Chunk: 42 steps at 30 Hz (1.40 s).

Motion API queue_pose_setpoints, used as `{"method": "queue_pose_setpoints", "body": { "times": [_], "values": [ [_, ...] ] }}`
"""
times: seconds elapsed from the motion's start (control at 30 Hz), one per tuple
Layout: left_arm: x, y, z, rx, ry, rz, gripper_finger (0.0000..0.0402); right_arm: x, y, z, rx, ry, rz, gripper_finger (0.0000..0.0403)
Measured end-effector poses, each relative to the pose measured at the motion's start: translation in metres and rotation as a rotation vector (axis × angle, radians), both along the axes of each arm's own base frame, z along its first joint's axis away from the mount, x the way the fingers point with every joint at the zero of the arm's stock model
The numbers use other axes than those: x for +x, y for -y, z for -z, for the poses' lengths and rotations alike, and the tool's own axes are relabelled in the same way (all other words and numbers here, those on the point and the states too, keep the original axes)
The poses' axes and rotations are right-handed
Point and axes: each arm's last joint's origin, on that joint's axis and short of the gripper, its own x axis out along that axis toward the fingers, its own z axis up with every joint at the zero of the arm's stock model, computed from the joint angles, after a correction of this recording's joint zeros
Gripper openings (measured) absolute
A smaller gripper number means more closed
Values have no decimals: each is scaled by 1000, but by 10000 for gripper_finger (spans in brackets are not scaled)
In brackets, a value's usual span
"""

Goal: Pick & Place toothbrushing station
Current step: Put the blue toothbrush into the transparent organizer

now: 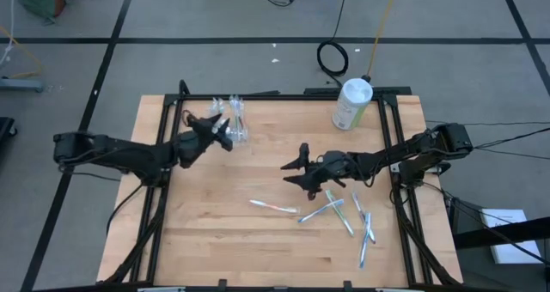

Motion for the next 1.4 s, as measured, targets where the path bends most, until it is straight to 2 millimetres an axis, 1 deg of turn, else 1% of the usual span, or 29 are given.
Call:
{"method": "queue_pose_setpoints", "body": {
  "times": [0.17, 0.3, 0.43, 0.53, 0.6, 0.7, 0.77, 0.8, 0.9, 1.0, 1.13, 1.3, 1.4],
  "values": [
    [-12, 19, -27, 61, 109, 95, 166, 1, 0, -5, 126, 57, 18, 172],
    [-20, 31, -40, 93, 159, 159, 166, 1, -1, -3, 302, 28, 55, 171],
    [-22, 37, -42, 108, 157, 197, 166, -6, -12, 6, 313, -108, 48, 171],
    [-21, 38, -42, 108, 151, 203, 166, -14, -22, -1, 336, -131, 51, 171],
    [-21, 37, -42, 113, 142, 200, 166, -20, -27, -5, 421, -155, 68, 171],
    [-21, 36, -42, 118, 137, 195, 166, -25, -36, -7, 612, -190, 90, 171],
    [-21, 36, -42, 118, 137, 195, 166, -31, -45, 0, 697, -292, 112, 171],
    [-21, 36, -42, 118, 137, 195, 166, -35, -50, 6, 710, -357, 130, 171],
    [-21, 36, -42, 118, 137, 195, 166, -51, -65, 21, 676, -556, 170, 171],
    [-21, 36, -42, 118, 142, 194, 166, -67, -73, 32, 573, -679, 232, 171],
    [-22, 36, -44, 120, 161, 192, 166, -79, -77, 37, 462, -741, 288, 171],
    [-22, 36, -46, 122, 188, 189, 166, -84, -74, 46, 463, -750, 299, 171],
    [-22, 36, -46, 122, 190, 189, 166, -92, -69, 58, 430, -774, 300, 171]
  ]
}}
